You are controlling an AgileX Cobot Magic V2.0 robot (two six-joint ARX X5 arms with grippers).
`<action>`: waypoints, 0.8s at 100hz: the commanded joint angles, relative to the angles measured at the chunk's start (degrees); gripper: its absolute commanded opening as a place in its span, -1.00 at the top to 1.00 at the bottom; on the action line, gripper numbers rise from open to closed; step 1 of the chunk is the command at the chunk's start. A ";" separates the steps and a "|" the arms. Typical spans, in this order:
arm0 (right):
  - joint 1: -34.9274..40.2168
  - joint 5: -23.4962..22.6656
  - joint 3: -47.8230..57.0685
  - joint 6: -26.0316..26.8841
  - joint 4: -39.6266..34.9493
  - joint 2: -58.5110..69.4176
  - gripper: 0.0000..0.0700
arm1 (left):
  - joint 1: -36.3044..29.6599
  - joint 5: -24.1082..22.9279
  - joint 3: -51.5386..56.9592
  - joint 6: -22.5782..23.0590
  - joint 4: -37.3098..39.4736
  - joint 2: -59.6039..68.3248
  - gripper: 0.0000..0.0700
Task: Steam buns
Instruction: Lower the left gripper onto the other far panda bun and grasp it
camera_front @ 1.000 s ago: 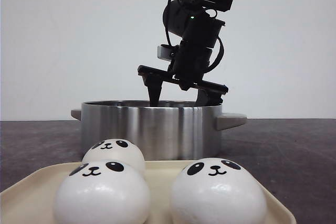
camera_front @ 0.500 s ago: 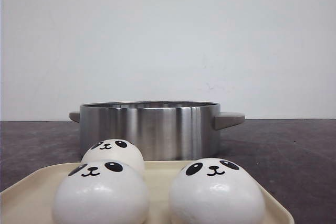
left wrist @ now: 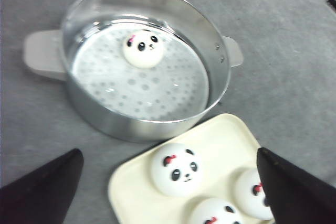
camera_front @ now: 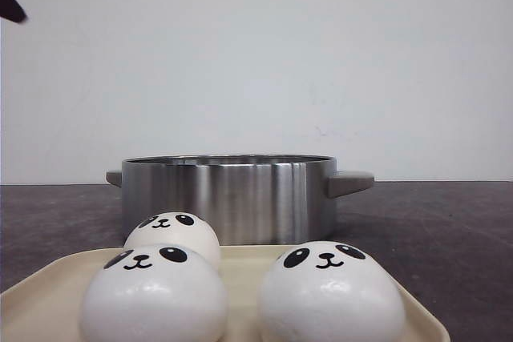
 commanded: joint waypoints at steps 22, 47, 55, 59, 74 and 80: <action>0.85 0.15 -12.20 14.32 0.33 -12.59 1.00 | -6.08 3.61 0.94 -4.98 -7.08 13.07 -0.82; 0.85 0.20 -15.06 15.76 0.28 -14.99 1.00 | -10.97 -3.85 0.94 -5.97 -4.68 25.46 -0.82; 0.87 0.13 -15.06 16.13 1.11 -14.91 1.00 | -11.04 -4.13 0.94 -7.82 -2.25 28.79 -0.82; 0.85 -0.11 -15.06 16.15 1.62 -14.88 1.00 | -10.91 -4.13 0.96 -8.20 -0.85 30.29 -0.82; 0.85 -0.26 -15.08 16.17 2.60 -14.88 1.00 | -10.82 -4.09 1.09 -8.39 2.97 35.60 -0.82; 0.85 -0.26 -15.08 16.15 2.56 -14.88 1.00 | -10.82 -4.11 1.27 -8.39 4.04 37.57 -0.82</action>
